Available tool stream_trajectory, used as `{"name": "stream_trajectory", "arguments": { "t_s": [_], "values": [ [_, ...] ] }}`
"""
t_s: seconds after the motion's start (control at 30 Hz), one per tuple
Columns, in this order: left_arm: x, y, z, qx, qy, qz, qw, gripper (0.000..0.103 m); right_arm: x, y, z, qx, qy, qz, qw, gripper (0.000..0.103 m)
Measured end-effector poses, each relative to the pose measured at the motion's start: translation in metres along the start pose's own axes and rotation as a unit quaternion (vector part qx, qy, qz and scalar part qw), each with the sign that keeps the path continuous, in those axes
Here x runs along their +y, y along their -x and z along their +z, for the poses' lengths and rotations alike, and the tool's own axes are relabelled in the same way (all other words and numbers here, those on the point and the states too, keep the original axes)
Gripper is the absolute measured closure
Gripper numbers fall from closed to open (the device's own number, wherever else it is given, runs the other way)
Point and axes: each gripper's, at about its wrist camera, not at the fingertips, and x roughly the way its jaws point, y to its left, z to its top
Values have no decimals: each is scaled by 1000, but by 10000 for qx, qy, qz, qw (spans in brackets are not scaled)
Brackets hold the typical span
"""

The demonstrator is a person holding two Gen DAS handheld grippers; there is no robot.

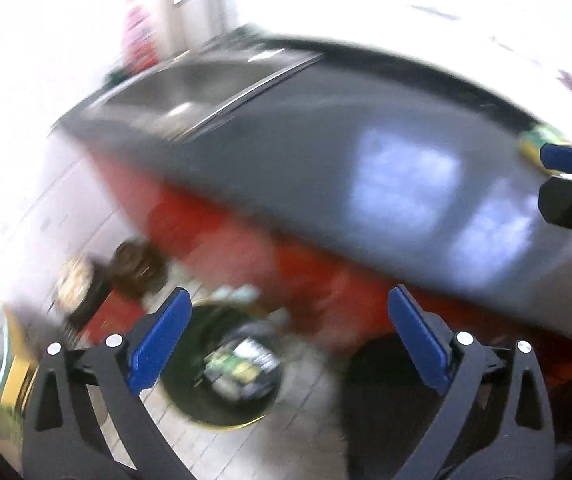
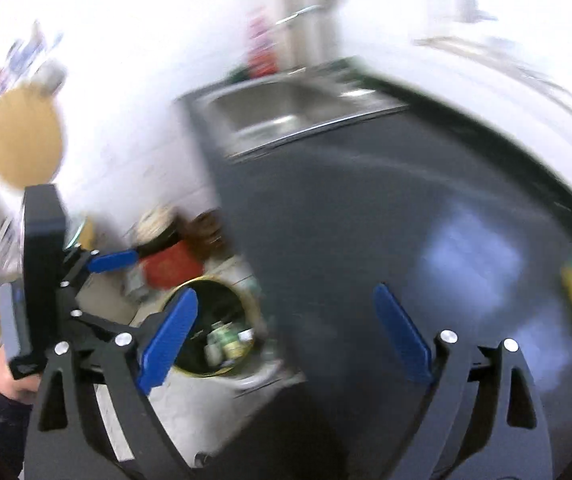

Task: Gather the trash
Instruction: 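Move both tools back over the countertop, then grasp the green snack box with the left tool while the right grasps crumpled foil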

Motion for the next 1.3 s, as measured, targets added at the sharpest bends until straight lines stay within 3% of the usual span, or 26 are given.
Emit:
{"name": "stream_trajectory", "arguments": {
  "t_s": [0.13,0.37,0.53,0.87,1.2,1.3],
  "values": [
    [-95,6,35,-240,-650,-729,9949,7,-95,66,-23,-275,-791,-968,9918,14],
    [-254,10,60,-388,-1530,-1819,9706,7,-237,177,-101,-543,-2090,-2157,9523,14],
    [-320,17,63,-350,-1889,-1953,9618,7,-276,219,-141,-690,-2475,-2428,9354,14],
    [-347,3,94,-178,-1894,-1883,9635,7,-315,205,-147,-565,-2686,-2393,9314,14],
    [-418,-77,174,93,-1973,-1744,9647,7,-412,140,-124,-26,-2859,-2537,9241,25],
    [-441,-108,200,96,-1929,-1562,9687,7,-437,115,-120,199,-2918,-2499,9230,28]
  ]
}}
